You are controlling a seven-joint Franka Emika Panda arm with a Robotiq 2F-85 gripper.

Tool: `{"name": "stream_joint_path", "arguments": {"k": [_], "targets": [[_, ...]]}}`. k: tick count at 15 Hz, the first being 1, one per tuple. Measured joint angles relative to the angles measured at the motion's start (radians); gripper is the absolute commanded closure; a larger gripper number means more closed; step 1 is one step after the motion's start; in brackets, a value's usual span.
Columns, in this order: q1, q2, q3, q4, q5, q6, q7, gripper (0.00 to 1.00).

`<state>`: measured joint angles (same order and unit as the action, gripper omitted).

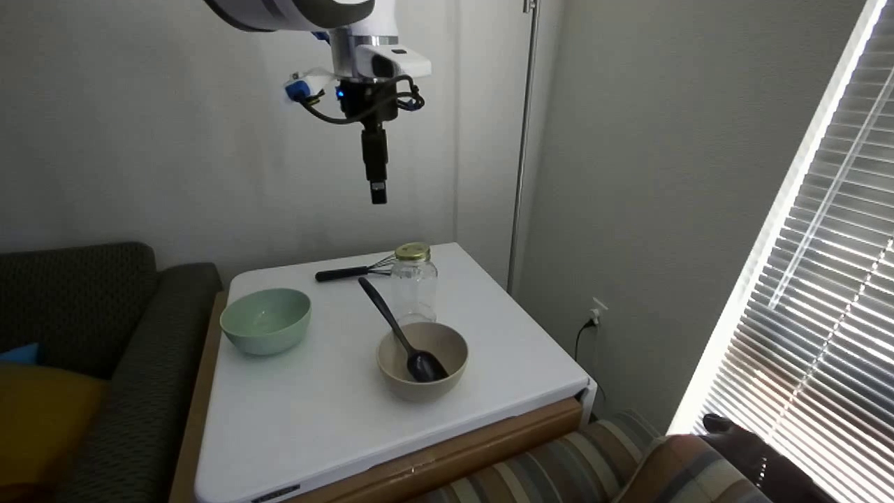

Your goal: Remove the lid from the bottle and put it on the table

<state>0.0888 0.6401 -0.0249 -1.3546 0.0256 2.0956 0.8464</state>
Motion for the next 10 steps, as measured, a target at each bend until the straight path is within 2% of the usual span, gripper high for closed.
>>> {"name": "stream_joint_path", "arguments": {"k": [5,10], "targets": [[0.005,0.190,-0.042,0.243,0.004,-0.033,0.157,0.00],[-0.004,0.319,-0.052,0.380,0.016,-0.067,0.277,0.00]]}}
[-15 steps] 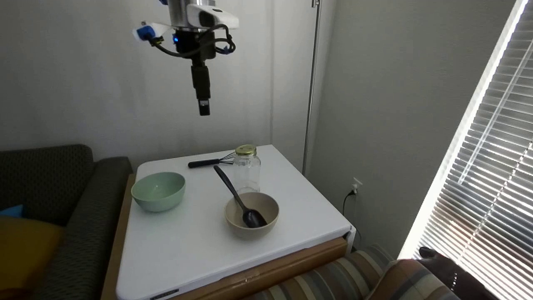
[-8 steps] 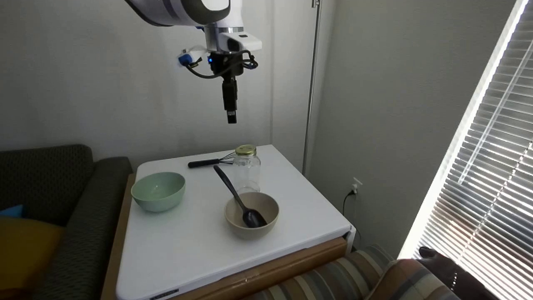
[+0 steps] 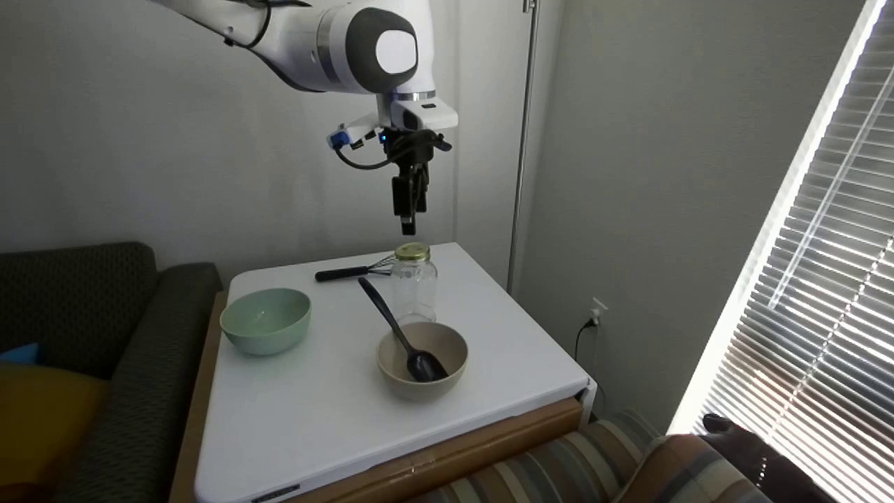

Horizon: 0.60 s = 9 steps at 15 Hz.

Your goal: Remove the lid from the bottle and put it on the table

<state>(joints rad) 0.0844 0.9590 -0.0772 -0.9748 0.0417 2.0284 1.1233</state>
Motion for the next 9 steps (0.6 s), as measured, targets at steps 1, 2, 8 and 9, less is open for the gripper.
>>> {"name": "stream_joint_path", "arguments": {"k": [1,2,8,9], "targets": [[-0.002,0.021,0.000,0.020,0.004,-0.002,0.018,0.00],[-0.002,0.039,0.000,0.036,0.006,-0.003,0.038,0.00],[-0.002,0.133,0.000,0.124,0.008,0.002,0.216,0.00],[-0.002,0.146,0.000,0.137,0.008,0.003,0.247,0.00]]}}
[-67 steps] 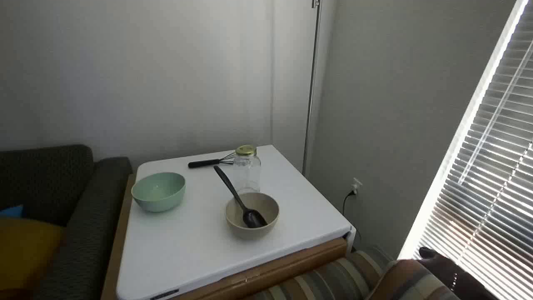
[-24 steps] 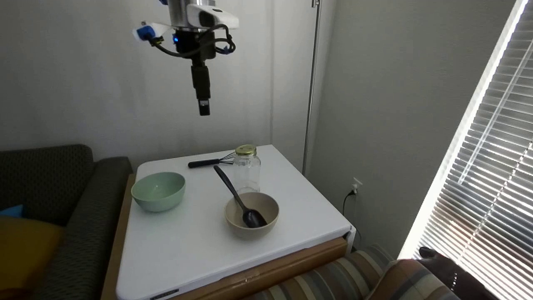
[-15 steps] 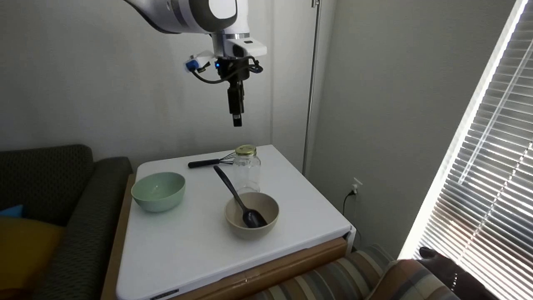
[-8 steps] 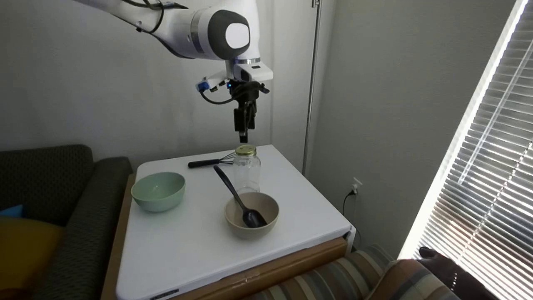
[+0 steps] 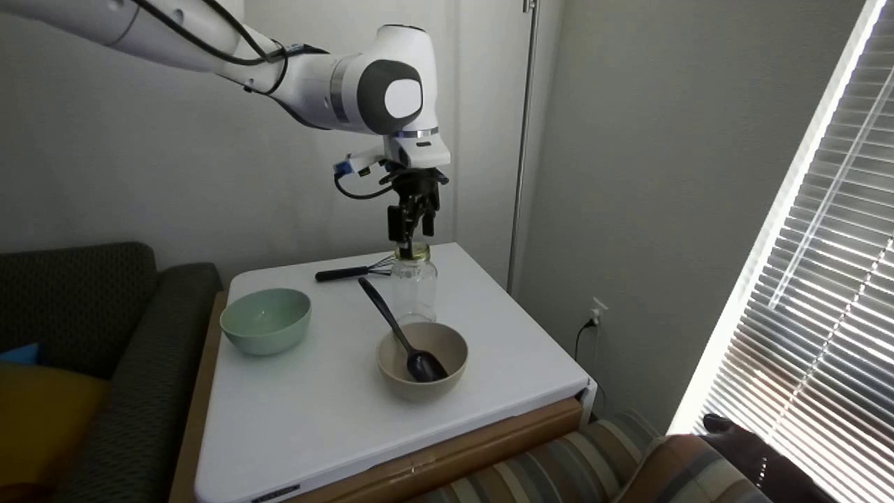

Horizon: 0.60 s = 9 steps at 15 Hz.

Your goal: Remove the lid from the bottle and put it on the table

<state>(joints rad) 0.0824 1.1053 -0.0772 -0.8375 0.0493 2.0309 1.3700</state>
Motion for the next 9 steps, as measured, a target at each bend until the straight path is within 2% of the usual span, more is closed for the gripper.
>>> {"name": "stream_joint_path", "arguments": {"k": [5,6,9], "targets": [[0.002,0.048,0.000,0.042,0.000,-0.001,0.088,0.00],[0.002,0.054,0.000,0.048,0.000,-0.001,0.099,0.21],[0.002,0.059,0.001,0.053,0.000,-0.001,0.121,0.40]]}}
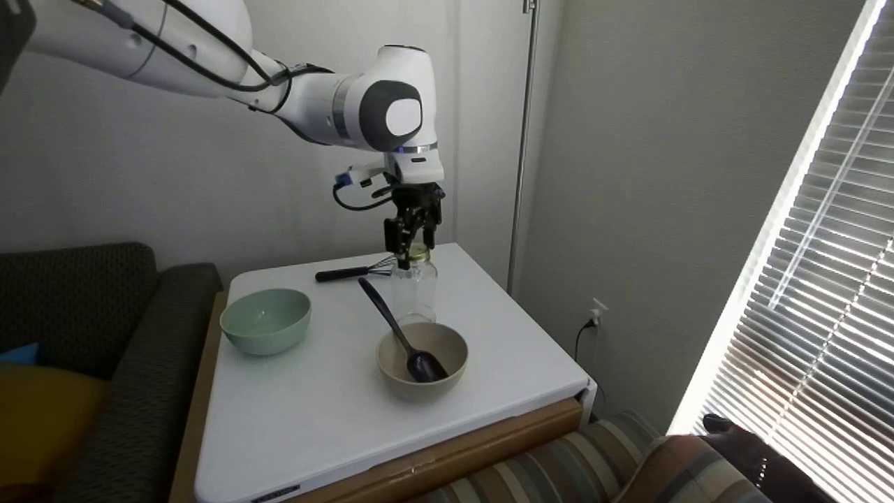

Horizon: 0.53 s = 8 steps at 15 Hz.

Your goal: Remove the lid from the bottle and put it on the table

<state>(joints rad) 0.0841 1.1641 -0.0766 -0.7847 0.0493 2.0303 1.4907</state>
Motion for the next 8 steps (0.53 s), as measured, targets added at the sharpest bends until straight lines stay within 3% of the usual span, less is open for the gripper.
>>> {"name": "stream_joint_path", "arguments": {"k": [2,8], "targets": [[0.000,0.000,0.001,0.004,0.000,0.000,0.010,0.53],[0.001,-0.006,0.013,0.019,0.000,0.000,0.009,0.53]]}}
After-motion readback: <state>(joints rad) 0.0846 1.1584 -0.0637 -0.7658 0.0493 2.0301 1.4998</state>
